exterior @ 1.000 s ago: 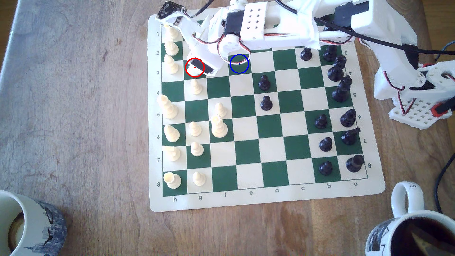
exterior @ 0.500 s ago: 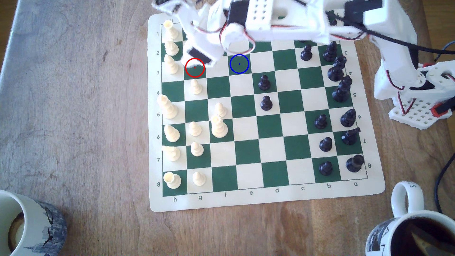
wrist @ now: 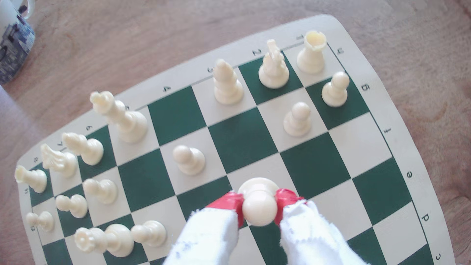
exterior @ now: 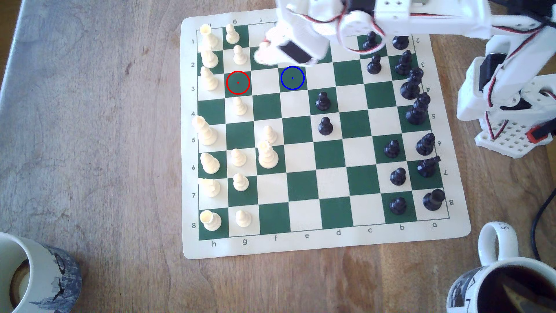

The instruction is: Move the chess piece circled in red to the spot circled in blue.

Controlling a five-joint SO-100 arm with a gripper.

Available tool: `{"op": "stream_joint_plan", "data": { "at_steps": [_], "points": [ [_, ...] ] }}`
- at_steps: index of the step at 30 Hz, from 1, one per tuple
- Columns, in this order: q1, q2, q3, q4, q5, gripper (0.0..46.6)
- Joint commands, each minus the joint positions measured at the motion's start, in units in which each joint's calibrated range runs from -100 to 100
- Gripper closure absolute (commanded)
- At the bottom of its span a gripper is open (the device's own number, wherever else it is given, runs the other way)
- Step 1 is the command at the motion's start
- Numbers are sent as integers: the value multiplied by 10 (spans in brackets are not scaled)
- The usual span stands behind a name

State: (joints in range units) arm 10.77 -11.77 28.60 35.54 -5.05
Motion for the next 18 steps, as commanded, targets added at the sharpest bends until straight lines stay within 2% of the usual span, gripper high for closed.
{"op": "stream_joint_plan", "data": {
  "at_steps": [1,18],
  "points": [
    [4,-61,72,-55,3,460],
    [17,35,117,-119,5,459]
  ]
}}
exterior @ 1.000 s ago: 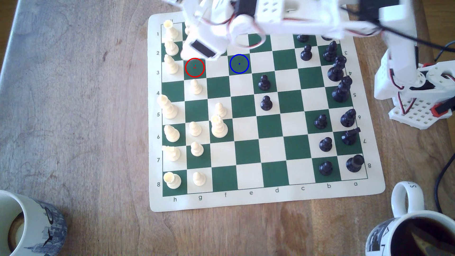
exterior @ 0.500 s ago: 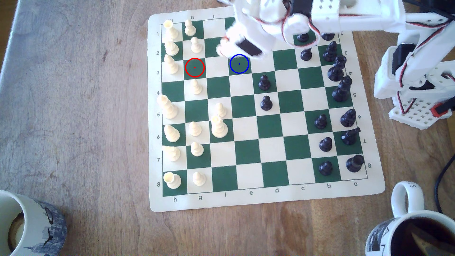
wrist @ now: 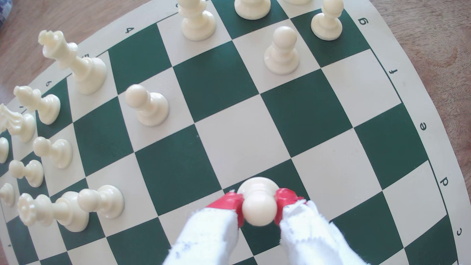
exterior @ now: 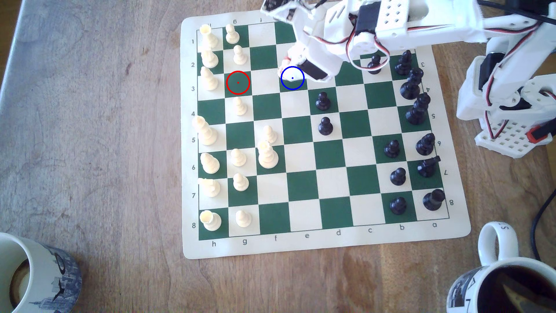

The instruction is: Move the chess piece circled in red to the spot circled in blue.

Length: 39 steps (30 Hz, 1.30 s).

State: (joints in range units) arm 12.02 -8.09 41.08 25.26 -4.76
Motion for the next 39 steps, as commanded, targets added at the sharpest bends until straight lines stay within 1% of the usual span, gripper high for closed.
{"op": "stream_joint_plan", "data": {
  "at_steps": [1,10,22,35,38,39],
  "points": [
    [6,2,-7,-18,2,459],
    [23,34,-8,-40,9,458],
    [20,63,-12,-53,9,458],
    [8,55,-11,-45,10,457],
    [8,56,-11,-44,10,455],
    [8,58,-11,-43,10,447]
  ]
}}
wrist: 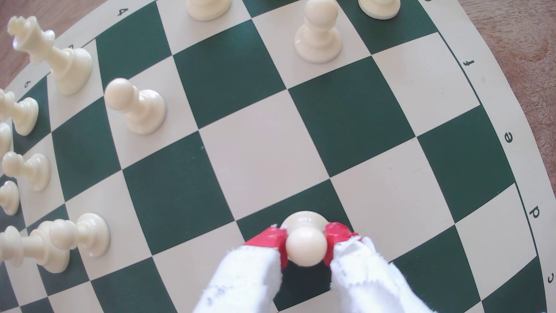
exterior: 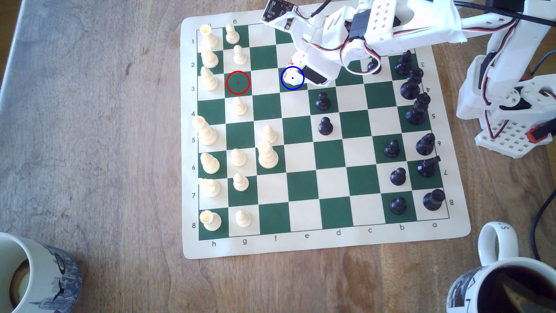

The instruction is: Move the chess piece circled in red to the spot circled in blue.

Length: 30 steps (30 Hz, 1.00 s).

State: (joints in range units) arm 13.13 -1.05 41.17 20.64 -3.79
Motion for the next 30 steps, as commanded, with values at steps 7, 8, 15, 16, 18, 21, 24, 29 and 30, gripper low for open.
{"op": "stream_joint_plan", "data": {
  "at_steps": [7,8,15,16,18,21,24,29,30],
  "points": [
    [7,-19,-14,-3,-4,340],
    [8,-23,-14,-3,-4,334],
    [21,-90,24,-76,-9,314],
    [21,-103,43,-102,-9,313],
    [16,-148,101,-181,-6,312],
    [9,-193,160,-252,-3,310],
    [-1,-248,248,-397,5,321],
    [-21,-283,375,-691,11,464],
    [-25,-293,389,-722,9,464]
  ]
}}
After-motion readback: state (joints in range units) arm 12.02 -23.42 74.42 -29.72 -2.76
